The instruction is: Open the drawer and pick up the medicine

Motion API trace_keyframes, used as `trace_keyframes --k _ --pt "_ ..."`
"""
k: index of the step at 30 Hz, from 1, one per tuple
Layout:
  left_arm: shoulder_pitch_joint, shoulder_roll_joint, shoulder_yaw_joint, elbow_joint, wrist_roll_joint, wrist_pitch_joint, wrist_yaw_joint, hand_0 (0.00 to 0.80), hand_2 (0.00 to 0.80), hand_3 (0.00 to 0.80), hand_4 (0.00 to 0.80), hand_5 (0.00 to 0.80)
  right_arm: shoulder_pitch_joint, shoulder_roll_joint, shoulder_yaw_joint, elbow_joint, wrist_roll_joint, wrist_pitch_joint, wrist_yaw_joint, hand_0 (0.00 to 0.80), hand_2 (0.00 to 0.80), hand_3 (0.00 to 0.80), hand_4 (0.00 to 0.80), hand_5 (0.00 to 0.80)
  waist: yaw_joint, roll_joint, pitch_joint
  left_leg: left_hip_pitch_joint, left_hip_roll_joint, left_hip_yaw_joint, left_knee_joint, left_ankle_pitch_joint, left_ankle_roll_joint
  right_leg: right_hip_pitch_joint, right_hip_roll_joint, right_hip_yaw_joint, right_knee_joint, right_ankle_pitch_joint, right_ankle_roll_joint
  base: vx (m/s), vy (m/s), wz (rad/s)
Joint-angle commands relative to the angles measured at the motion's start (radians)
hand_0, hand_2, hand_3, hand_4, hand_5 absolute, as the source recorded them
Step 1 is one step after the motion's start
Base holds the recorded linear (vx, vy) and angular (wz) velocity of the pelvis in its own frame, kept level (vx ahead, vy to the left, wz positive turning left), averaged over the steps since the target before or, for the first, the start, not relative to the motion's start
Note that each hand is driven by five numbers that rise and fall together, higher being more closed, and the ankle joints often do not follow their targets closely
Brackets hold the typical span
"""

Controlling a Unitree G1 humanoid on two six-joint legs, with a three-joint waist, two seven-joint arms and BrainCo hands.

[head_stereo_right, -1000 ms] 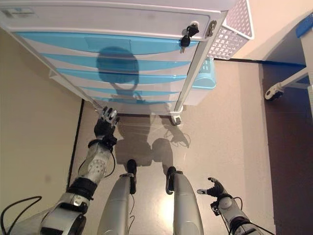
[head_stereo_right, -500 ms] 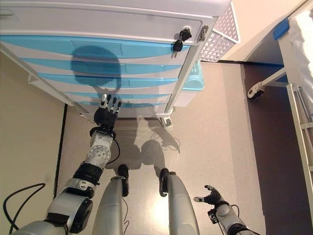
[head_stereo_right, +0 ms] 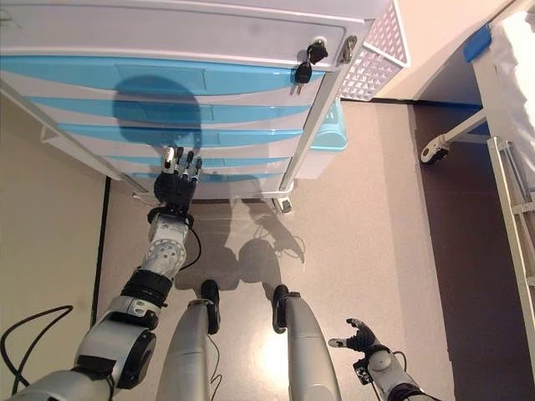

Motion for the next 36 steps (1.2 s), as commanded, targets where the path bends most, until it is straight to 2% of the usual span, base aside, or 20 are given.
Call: trace_keyframes --k 1,15,29,30,31,32,33,36 --pt "-0.057 0.019 -0.014 -0.081 0.016 -0.047 -0.065 0.0 0.0 0.0 0.0 0.0 0.022 -0.056 0.023 0.024 0.016 -0.024 0.011 0.0 0.0 0.0 0.0 0.0 -0.016 0.039 -0.032 0.044 -0.038 0.054 0.044 -0.147 0.091 -0.016 0.027 0.008 -0.115 0.132 0.02 -0.003 0.017 -0.07" --pt "-0.119 0.028 -0.026 -0.184 -0.028 -0.096 -0.08 0.0 0.0 0.0 0.0 0.0 0.016 -0.054 0.033 0.055 0.0 -0.023 0.031 0.0 0.0 0.0 0.0 0.0 -0.015 0.041 -0.048 0.047 -0.038 0.066 0.013 -0.139 0.098 -0.017 0.034 0.019 -0.157 0.159 0.027 0.0 0.008 -0.04" --pt "-0.156 0.03 -0.018 -0.19 -0.05 -0.123 -0.067 0.0 0.0 0.0 0.0 0.0 0.002 -0.055 0.05 0.056 -0.009 -0.026 0.033 0.0 0.0 0.0 0.0 0.0 -0.016 0.039 -0.05 0.071 -0.04 0.073 -0.041 -0.12 0.101 0.003 0.045 0.033 -0.218 0.196 0.033 0.002 0.008 -0.06" --pt "-0.156 0.032 -0.019 -0.194 -0.048 -0.123 -0.069 0.044 0.044 0.044 0.044 0.044 0.003 -0.056 0.05 0.057 -0.011 -0.025 0.034 0.0 0.0 0.0 0.0 0.0 -0.016 0.039 -0.05 0.074 -0.04 0.073 -0.047 -0.117 0.1 0.005 0.045 0.033 -0.223 0.199 0.034 0.0 0.0 -0.04" --pt "-0.156 0.033 -0.02 -0.196 -0.045 -0.124 -0.068 0.0 0.0 0.0 0.0 0.0 0.003 -0.056 0.049 0.061 -0.014 -0.024 0.033 0.0 0.0 0.0 0.0 0.0 -0.015 0.039 -0.049 0.075 -0.04 0.072 -0.052 -0.115 0.1 0.007 0.043 0.033 -0.225 0.2 0.035 0.0 0.0 0.0" --pt "-0.156 0.033 -0.02 -0.196 -0.045 -0.124 -0.068 0.0 0.0 0.0 0.0 0.0 0.003 -0.056 0.049 0.061 -0.014 -0.024 0.033 0.0 0.0 0.0 0.0 0.0 -0.015 0.039 -0.049 0.076 -0.041 0.072 -0.052 -0.114 0.1 0.007 0.043 0.032 -0.225 0.2 0.035 0.0 0.0 0.0" --pt "-0.161 0.034 -0.025 -0.198 -0.04 -0.126 -0.067 0.044 0.044 0.044 0.044 0.044 0.004 -0.057 0.05 0.065 -0.016 -0.023 0.032 0.0 0.0 0.0 0.0 0.0 -0.014 0.04 -0.048 0.08 -0.043 0.07 -0.06 -0.11 0.098 0.013 0.041 0.032 -0.233 0.202 0.034 0.0 0.0 0.0" --pt "-0.165 0.035 -0.025 -0.197 -0.04 -0.127 -0.068 0.063 0.063 0.063 0.063 0.063 0.004 -0.058 0.05 0.064 -0.016 -0.024 0.033 0.0 0.0 0.0 0.0 0.0 -0.014 0.04 -0.046 0.082 -0.044 0.069 -0.063 -0.107 0.096 0.015 0.04 0.03 -0.233 0.203 0.034 0.0 0.0 0.0"
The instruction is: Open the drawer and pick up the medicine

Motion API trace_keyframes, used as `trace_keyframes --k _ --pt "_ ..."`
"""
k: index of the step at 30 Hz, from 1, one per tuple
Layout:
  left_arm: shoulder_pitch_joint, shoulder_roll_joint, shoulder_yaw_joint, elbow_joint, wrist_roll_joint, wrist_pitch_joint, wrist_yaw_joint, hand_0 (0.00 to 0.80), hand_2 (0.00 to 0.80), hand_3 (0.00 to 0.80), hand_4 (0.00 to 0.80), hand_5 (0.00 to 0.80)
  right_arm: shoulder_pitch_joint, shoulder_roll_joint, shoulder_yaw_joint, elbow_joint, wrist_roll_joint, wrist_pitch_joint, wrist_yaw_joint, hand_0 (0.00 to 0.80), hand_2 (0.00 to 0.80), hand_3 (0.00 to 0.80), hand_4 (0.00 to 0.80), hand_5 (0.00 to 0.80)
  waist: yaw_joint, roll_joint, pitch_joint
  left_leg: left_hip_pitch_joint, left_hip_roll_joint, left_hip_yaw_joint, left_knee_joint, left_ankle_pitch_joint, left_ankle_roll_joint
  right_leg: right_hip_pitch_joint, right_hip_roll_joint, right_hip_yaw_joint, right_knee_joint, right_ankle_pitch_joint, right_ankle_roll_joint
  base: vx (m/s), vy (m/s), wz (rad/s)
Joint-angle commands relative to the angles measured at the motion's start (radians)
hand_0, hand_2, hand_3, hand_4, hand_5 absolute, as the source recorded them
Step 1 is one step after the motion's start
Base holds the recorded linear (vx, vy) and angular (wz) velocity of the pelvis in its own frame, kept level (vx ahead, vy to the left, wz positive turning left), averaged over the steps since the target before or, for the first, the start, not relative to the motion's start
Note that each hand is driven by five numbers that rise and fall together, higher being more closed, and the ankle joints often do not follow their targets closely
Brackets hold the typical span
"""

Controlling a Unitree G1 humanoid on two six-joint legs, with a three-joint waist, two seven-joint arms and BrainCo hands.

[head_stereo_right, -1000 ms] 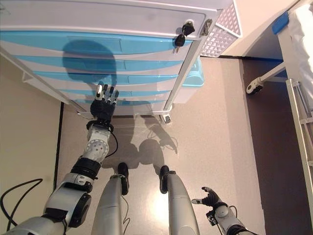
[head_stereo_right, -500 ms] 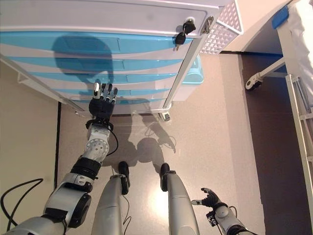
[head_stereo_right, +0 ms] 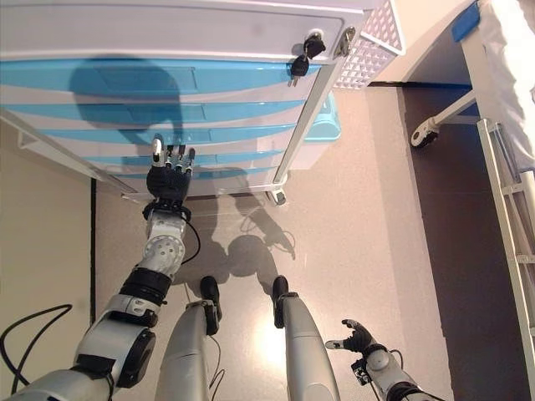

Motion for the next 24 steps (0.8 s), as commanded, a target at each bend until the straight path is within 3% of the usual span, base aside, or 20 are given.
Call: trace_keyframes --k 1,3,5,7,14,17,19,20,21,22,24 --pt "-0.173 0.034 -0.023 -0.14 0.052 -0.065 -0.082 0.097 0.097 0.097 0.097 0.097 0.017 -0.062 0.03 0.052 -0.015 -0.021 0.004 0.0 0.0 0.0 0.0 0.0 0.01 0.045 -0.048 0.068 -0.049 0.002 0.0 -0.114 0.051 0.006 0.029 -0.024 -0.108 0.127 -0.004 0.0 0.0 0.0" --pt "-0.175 0.038 -0.025 -0.142 0.056 -0.065 -0.085 0.085 0.085 0.085 0.085 0.085 0.019 -0.062 0.03 0.054 -0.017 -0.019 0.004 0.0 0.0 0.0 0.0 0.0 0.01 0.045 -0.05 0.072 -0.052 0.001 -0.007 -0.112 0.05 0.008 0.028 -0.025 -0.112 0.129 -0.004 -0.003 -0.002 0.02" --pt "-0.179 0.037 -0.028 -0.15 0.057 -0.065 -0.086 0.138 0.138 0.138 0.138 0.138 0.017 -0.062 0.032 0.058 -0.02 -0.017 0.004 0.0 0.0 0.0 0.0 0.0 0.011 0.047 -0.051 0.077 -0.054 0.001 -0.013 -0.109 0.05 0.011 0.026 -0.024 -0.115 0.134 -0.004 -0.006 -0.002 0.04" --pt "-0.186 0.043 -0.033 -0.153 0.061 -0.064 -0.091 0.339 0.339 0.339 0.339 0.339 0.014 -0.064 0.033 0.062 -0.023 -0.016 0.005 0.0 0.0 0.0 0.0 0.0 0.014 0.048 -0.05 0.085 -0.055 0.003 -0.028 -0.103 0.049 0.018 0.023 -0.023 -0.126 0.14 -0.003 0.0 0.0 0.0" --pt "-0.208 0.055 -0.056 -0.196 0.077 -0.068 -0.103 0.273 0.273 0.273 0.273 0.273 0.019 -0.07 0.037 0.065 -0.029 -0.015 0.011 0.0 0.0 0.0 0.0 0.0 0.02 0.052 -0.045 0.118 -0.065 -0.001 -0.07 -0.082 0.044 0.05 0.018 -0.026 -0.159 0.154 0.0 0.002 -0.002 0.01" --pt "-0.223 0.066 -0.07 -0.218 0.085 -0.069 -0.109 0.282 0.282 0.282 0.282 0.282 0.02 -0.075 0.038 0.071 -0.035 -0.013 0.011 0.0 0.0 0.0 0.0 0.0 0.021 0.054 -0.043 0.139 -0.073 -0.006 -0.103 -0.07 0.041 0.071 0.014 -0.028 -0.182 0.162 0.002 0.02 -0.015 0.07" --pt "-0.23 0.069 -0.074 -0.227 0.088 -0.07 -0.108 0.329 0.329 0.329 0.329 0.329 0.02 -0.076 0.039 0.074 -0.037 -0.011 0.014 0.0 0.0 0.0 0.0 0.0 0.022 0.054 -0.042 0.148 -0.077 -0.007 -0.117 -0.064 0.04 0.079 0.012 -0.029 -0.193 0.164 0.004 0.02 -0.019 0.09" --pt "-0.239 0.068 -0.074 -0.227 0.083 -0.067 -0.108 0.533 0.533 0.533 0.533 0.533 0.019 -0.075 0.04 0.074 -0.038 -0.011 0.016 0.0 0.0 0.0 0.0 0.0 0.022 0.054 -0.044 0.152 -0.079 -0.011 -0.12 -0.061 0.038 0.086 0.012 -0.03 -0.199 0.164 0.004 0.02 -0.026 0.03" --pt "-0.241 0.067 -0.073 -0.227 0.082 -0.067 -0.109 0.574 0.574 0.574 0.574 0.574 0.019 -0.075 0.04 0.074 -0.037 -0.011 0.017 0.0 0.0 0.0 0.0 0.0 0.022 0.054 -0.044 0.153 -0.079 -0.011 -0.121 -0.06 0.038 0.089 0.012 -0.032 -0.2 0.164 0.004 0.028 -0.037 0.01" --pt "-0.245 0.067 -0.074 -0.227 0.083 -0.068 -0.107 0.8 0.8 0.8 0.8 0.8 0.017 -0.074 0.041 0.077 -0.038 -0.01 0.015 0.0 0.0 0.0 0.0 0.0 0.022 0.054 -0.044 0.155 -0.08 -0.014 -0.122 -0.059 0.037 0.092 0.011 -0.032 -0.201 0.163 0.003 0.0 0.0 0.0" --pt "-0.247 0.065 -0.074 -0.225 0.082 -0.068 -0.103 0.8 0.8 0.8 0.8 0.8 0.013 -0.074 0.043 0.075 -0.036 -0.011 0.016 0.0 0.0 0.0 0.0 0.0 0.022 0.054 -0.044 0.158 -0.079 -0.016 -0.125 -0.057 0.036 0.097 0.01 -0.036 -0.199 0.162 0.003 0.01 -0.016 0.0"
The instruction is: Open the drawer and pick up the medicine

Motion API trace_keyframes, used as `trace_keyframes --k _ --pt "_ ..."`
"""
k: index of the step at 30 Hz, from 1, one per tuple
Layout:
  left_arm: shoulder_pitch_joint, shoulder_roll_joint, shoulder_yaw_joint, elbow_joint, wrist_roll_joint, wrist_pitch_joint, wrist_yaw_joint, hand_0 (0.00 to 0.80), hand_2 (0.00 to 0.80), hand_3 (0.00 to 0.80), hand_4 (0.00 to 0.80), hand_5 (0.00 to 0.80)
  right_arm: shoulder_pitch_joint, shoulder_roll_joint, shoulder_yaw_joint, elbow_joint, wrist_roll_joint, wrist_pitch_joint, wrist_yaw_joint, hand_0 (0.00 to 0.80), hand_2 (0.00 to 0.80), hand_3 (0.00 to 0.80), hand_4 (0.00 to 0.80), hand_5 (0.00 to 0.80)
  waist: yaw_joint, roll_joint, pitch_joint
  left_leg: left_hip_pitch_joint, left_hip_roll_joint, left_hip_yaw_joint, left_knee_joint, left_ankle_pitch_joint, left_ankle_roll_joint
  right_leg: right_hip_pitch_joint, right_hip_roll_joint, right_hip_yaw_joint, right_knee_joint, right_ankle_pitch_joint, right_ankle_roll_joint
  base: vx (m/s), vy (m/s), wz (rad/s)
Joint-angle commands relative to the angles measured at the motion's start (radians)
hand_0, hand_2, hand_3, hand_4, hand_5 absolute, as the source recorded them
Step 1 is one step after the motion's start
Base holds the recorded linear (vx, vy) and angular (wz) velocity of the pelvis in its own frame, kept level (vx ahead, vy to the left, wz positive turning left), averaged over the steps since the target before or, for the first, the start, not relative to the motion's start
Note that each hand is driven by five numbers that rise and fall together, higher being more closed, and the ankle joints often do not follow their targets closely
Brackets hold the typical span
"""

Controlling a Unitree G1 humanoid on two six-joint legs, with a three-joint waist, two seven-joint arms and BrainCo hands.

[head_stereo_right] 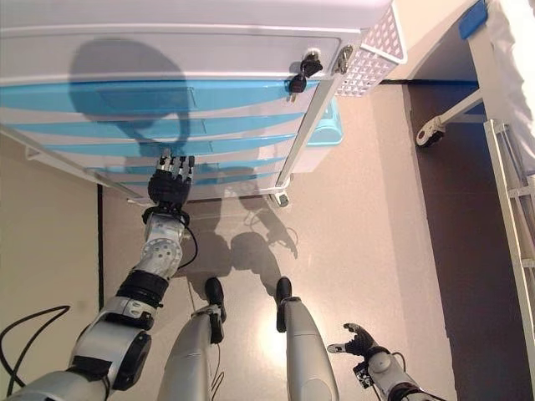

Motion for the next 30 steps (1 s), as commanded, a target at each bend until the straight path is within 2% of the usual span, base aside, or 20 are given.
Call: trace_keyframes --k 1,14,21,27,28,29,30 --pt "-0.262 0.026 -0.043 -0.239 0.108 -0.089 -0.17 0.8 0.8 0.8 0.8 0.8 0.02 -0.073 0.04 0.038 -0.027 -0.01 0.001 0.0 0.0 0.0 0.0 0.0 0.02 0.051 -0.072 0.023 -0.045 -0.026 0.047 -0.115 0.041 -0.002 0.039 -0.027 -0.106 0.151 0.002 0.017 -0.03 0.01" --pt "-0.236 0.019 -0.034 -0.228 0.1 -0.077 -0.163 0.8 0.8 0.8 0.8 0.8 0.017 -0.073 0.037 0.039 -0.034 -0.006 -0.003 0.0 0.0 0.0 0.0 0.0 0.024 0.051 -0.072 0.022 -0.043 -0.039 0.044 -0.101 0.029 0.002 0.036 -0.047 -0.099 0.145 -0.004 -0.008 -0.011 0.03" --pt "-0.181 0.017 -0.028 -0.242 0.09 -0.068 -0.164 0.8 0.8 0.8 0.8 0.8 0.004 -0.068 0.043 0.034 -0.041 -0.008 -0.01 0.0 0.0 0.0 0.0 0.0 0.038 0.034 -0.06 0.016 -0.044 -0.065 0.039 -0.081 0.02 0.007 0.037 -0.073 -0.098 0.144 -0.011 -0.034 -0.054 0.08" --pt "-0.106 0.013 -0.039 -0.265 0.081 -0.044 -0.181 0.8 0.8 0.8 0.8 0.8 -0.004 -0.055 0.054 0.038 -0.044 -0.006 -0.022 0.0 0.0 0.0 0.0 0.0 0.065 0.002 -0.038 0.023 -0.048 -0.106 0.033 -0.057 0.011 0.032 0.034 -0.119 -0.089 0.133 -0.021 -0.042 -0.104 0.22" --pt "-0.079 0.012 -0.042 -0.272 0.08 -0.035 -0.185 0.8 0.8 0.8 0.8 0.8 -0.005 -0.05 0.054 0.041 -0.043 -0.005 -0.027 0.0 0.0 0.0 0.0 0.0 0.079 -0.005 -0.034 0.027 -0.053 -0.125 0.027 -0.045 0.008 0.047 0.033 -0.139 -0.087 0.123 -0.027 -0.03 -0.121 0.25" --pt "-0.079 0.012 -0.043 -0.273 0.08 -0.035 -0.185 0.8 0.8 0.8 0.8 0.8 -0.005 -0.049 0.054 0.041 -0.043 -0.005 -0.027 0.0 0.0 0.0 0.0 0.0 0.078 -0.005 -0.034 0.028 -0.053 -0.126 0.026 -0.044 0.007 0.049 0.033 -0.141 -0.087 0.123 -0.027 -0.023 -0.167 0.39" --pt "-0.045 0.01 -0.046 -0.284 0.079 -0.026 -0.19 0.8 0.8 0.8 0.8 0.8 0.001 -0.043 0.047 0.04 -0.041 -0.005 -0.031 0.0 0.0 0.0 0.0 0.0 0.089 -0.007 -0.03 0.032 -0.059 -0.149 0.023 -0.034 0.003 0.062 0.029 -0.166 -0.078 0.108 -0.032 -0.008 -0.081 0.37"
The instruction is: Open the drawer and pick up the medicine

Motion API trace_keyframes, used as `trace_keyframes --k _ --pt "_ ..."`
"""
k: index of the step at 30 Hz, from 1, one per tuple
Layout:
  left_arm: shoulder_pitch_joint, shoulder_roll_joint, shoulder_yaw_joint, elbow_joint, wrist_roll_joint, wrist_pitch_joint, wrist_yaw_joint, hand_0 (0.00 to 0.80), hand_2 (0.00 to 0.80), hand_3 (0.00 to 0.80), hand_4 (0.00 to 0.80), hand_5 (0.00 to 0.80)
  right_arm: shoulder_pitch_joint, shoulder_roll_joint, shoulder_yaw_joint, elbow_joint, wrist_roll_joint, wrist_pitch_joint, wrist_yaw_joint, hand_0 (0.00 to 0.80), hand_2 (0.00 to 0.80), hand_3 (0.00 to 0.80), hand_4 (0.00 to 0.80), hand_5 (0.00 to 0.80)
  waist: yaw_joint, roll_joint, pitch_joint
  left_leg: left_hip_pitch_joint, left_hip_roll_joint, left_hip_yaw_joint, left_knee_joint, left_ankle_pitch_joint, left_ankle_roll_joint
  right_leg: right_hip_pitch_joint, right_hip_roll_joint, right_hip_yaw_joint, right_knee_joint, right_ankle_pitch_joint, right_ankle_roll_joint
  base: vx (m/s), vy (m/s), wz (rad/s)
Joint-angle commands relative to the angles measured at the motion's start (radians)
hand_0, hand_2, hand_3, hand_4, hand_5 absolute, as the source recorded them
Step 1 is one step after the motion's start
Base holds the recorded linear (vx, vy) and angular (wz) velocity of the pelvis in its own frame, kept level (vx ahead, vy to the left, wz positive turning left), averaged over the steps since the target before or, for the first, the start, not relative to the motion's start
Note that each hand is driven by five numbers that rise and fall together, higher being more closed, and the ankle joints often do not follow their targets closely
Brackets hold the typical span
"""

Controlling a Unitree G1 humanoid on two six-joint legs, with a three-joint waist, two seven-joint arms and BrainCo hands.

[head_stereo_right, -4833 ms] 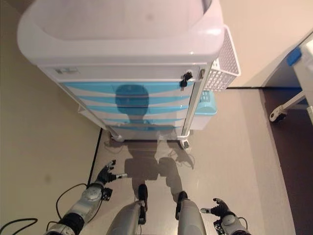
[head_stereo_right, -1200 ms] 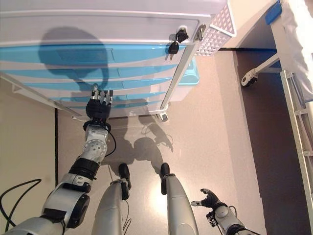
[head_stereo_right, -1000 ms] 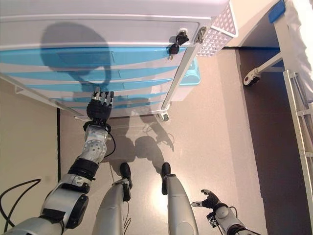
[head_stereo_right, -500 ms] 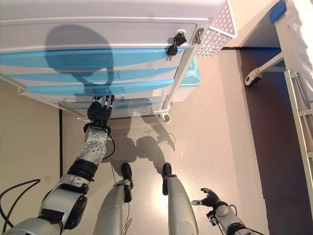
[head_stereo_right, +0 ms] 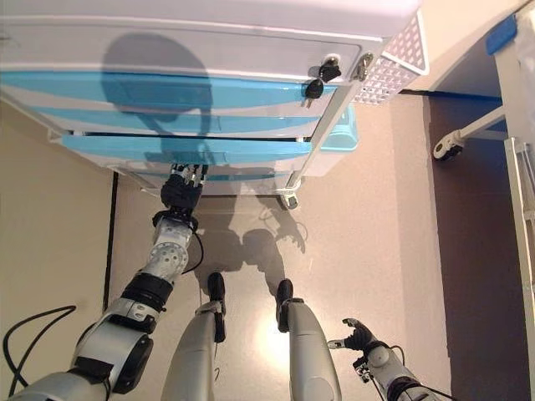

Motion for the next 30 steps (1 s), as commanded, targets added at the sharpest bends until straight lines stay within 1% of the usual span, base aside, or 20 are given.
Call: trace_keyframes --k 1,2,3,4,5,10,12,15,16,17,19,21,26,27,30 --pt "-0.066 0.037 0.023 -0.291 0.07 -0.074 -0.167 0.8 0.8 0.8 0.8 0.8 0.041 -0.037 0.016 0.019 -0.019 -0.004 -0.022 0.0 0.0 0.0 0.0 0.0 0.046 -0.019 -0.077 -0.003 -0.049 -0.01 0.087 -0.105 0.061 -0.006 0.028 -0.026 -0.1 0.143 0.019 -0.009 -0.162 0.46" --pt "-0.032 0.035 0.018 -0.296 0.069 -0.062 -0.171 0.8 0.8 0.8 0.8 0.8 0.048 -0.036 0.007 0.017 -0.018 -0.004 -0.029 0.0 0.0 0.0 0.0 0.0 0.06 -0.017 -0.073 -0.002 -0.057 -0.04 0.091 -0.096 0.058 0.008 0.022 -0.052 -0.082 0.125 0.011 -0.01 -0.112 0.34" --pt "-0.02 0.032 0.014 -0.299 0.073 -0.056 -0.172 0.8 0.8 0.8 0.8 0.8 0.052 -0.037 0.004 0.017 -0.021 -0.003 -0.032 0.0 0.0 0.0 0.0 0.0 0.064 -0.013 -0.072 -0.002 -0.063 -0.051 0.095 -0.094 0.056 0.016 0.018 -0.065 -0.074 0.115 0.007 -0.01 -0.113 0.4" --pt "-0.02 0.032 0.014 -0.299 0.074 -0.056 -0.172 0.8 0.8 0.8 0.8 0.8 0.053 -0.037 0.004 0.016 -0.021 -0.003 -0.032 0.0 0.0 0.0 0.0 0.0 0.063 -0.012 -0.072 -0.002 -0.064 -0.053 0.096 -0.094 0.056 0.017 0.017 -0.067 -0.073 0.114 0.006 -0.023 -0.077 0.59" --pt "0.014 0.028 0.013 -0.302 0.073 -0.04 -0.179 0.8 0.8 0.8 0.8 0.8 0.06 -0.038 -0.006 0.013 -0.022 -0.003 -0.037 0.0 0.0 0.0 0.0 0.0 0.076 -0.005 -0.07 -0.003 -0.073 -0.08 0.111 -0.09 0.052 0.031 0.012 -0.094 -0.048 0.092 -0.004 -0.024 -0.059 0.63" --pt "0.11 0.023 0.014 -0.363 0.072 -0.02 -0.194 0.8 0.8 0.8 0.8 0.8 0.069 -0.042 -0.027 0.009 -0.03 0.0 -0.047 0.0 0.0 0.0 0.0 0.0 0.103 0.012 -0.063 0.006 -0.089 -0.13 0.141 -0.081 0.042 0.068 0.002 -0.147 -0.008 0.059 -0.025 -0.05 -0.047 0.55" --pt "0.129 0.023 0.016 -0.372 0.073 -0.017 -0.198 0.8 0.8 0.8 0.8 0.8 0.07 -0.041 -0.031 0.011 -0.031 0.0 -0.048 0.0 0.0 0.0 0.0 0.0 0.105 0.013 -0.062 0.008 -0.093 -0.136 0.145 -0.082 0.041 0.076 0.001 -0.154 -0.004 0.055 -0.027 -0.032 -0.013 0.34" --pt "0.198 0.028 0.036 -0.392 0.079 0.003 -0.214 0.8 0.8 0.8 0.8 0.8 0.067 -0.046 -0.038 0.008 -0.042 0.0 -0.049 0.0 0.0 0.0 0.0 0.0 0.121 0.022 -0.06 0.019 -0.098 -0.153 0.162 -0.081 0.039 0.101 -0.002 -0.173 0.015 0.039 -0.036 -0.042 -0.005 0.2" --pt "0.256 0.032 0.055 -0.398 0.08 0.015 -0.223 0.8 0.8 0.8 0.8 0.8 0.07 -0.053 -0.045 0.006 -0.052 0.0 -0.046 0.0 0.0 0.0 0.0 0.0 0.135 0.026 -0.063 0.031 -0.104 -0.161 0.168 -0.083 0.039 0.121 -0.006 -0.181 0.021 0.033 -0.04 -0.031 0.004 0.14" --pt "0.257 0.031 0.056 -0.399 0.08 0.015 -0.223 0.8 0.8 0.8 0.8 0.8 0.071 -0.053 -0.044 0.006 -0.052 0.0 -0.046 0.0 0.0 0.0 0.0 0.0 0.134 0.027 -0.063 0.032 -0.104 -0.162 0.168 -0.083 0.039 0.123 -0.006 -0.182 0.02 0.033 -0.04 -0.039 0.014 0.25" --pt "0.33 0.044 0.087 -0.41 0.086 0.03 -0.241 0.8 0.8 0.8 0.8 0.8 0.073 -0.067 -0.053 0.009 -0.073 0.001 -0.044 0.0 0.0 0.0 0.0 0.0 0.15 0.036 -0.065 0.053 -0.113 -0.176 0.167 -0.08 0.036 0.154 -0.016 -0.197 0.025 0.025 -0.042 -0.019 0.013 0.2" --pt "0.372 0.045 0.099 -0.423 0.086 0.043 -0.258 0.8 0.8 0.8 0.8 0.8 0.078 -0.074 -0.061 0.012 -0.086 0.003 -0.041 0.0 0.0 0.0 0.0 0.0 0.157 0.042 -0.065 0.069 -0.119 -0.184 0.164 -0.08 0.037 0.175 -0.022 -0.206 0.028 0.019 -0.042 0.007 0.022 0.11" --pt "0.503 0.032 0.138 -0.501 0.07 0.066 -0.289 0.8 0.8 0.8 0.8 0.8 0.091 -0.081 -0.083 0.036 -0.123 0.01 -0.036 0.0 0.0 0.0 0.0 0.0 0.183 0.054 -0.062 0.113 -0.135 -0.199 0.169 -0.087 0.044 0.226 -0.041 -0.217 0.034 0.01 -0.038 0.017 0.027 0.14" --pt "0.504 0.032 0.138 -0.503 0.07 0.067 -0.288 0.8 0.8 0.8 0.8 0.8 0.091 -0.081 -0.083 0.036 -0.123 0.01 -0.036 0.0 0.0 0.0 0.0 0.0 0.183 0.054 -0.062 0.114 -0.135 -0.199 0.169 -0.088 0.044 0.228 -0.041 -0.217 0.033 0.01 -0.037 0.013 0.023 0.12" --pt "0.589 0.04 0.183 -0.579 0.058 0.059 -0.294 0.8 0.8 0.8 0.8 0.8 0.104 -0.083 -0.104 0.052 -0.144 0.016 -0.04 0.0 0.0 0.0 0.0 0.0 0.205 0.063 -0.06 0.14 -0.144 -0.199 0.175 -0.096 0.051 0.261 -0.058 -0.226 0.041 0.004 -0.033 0.026 0.041 0.13"
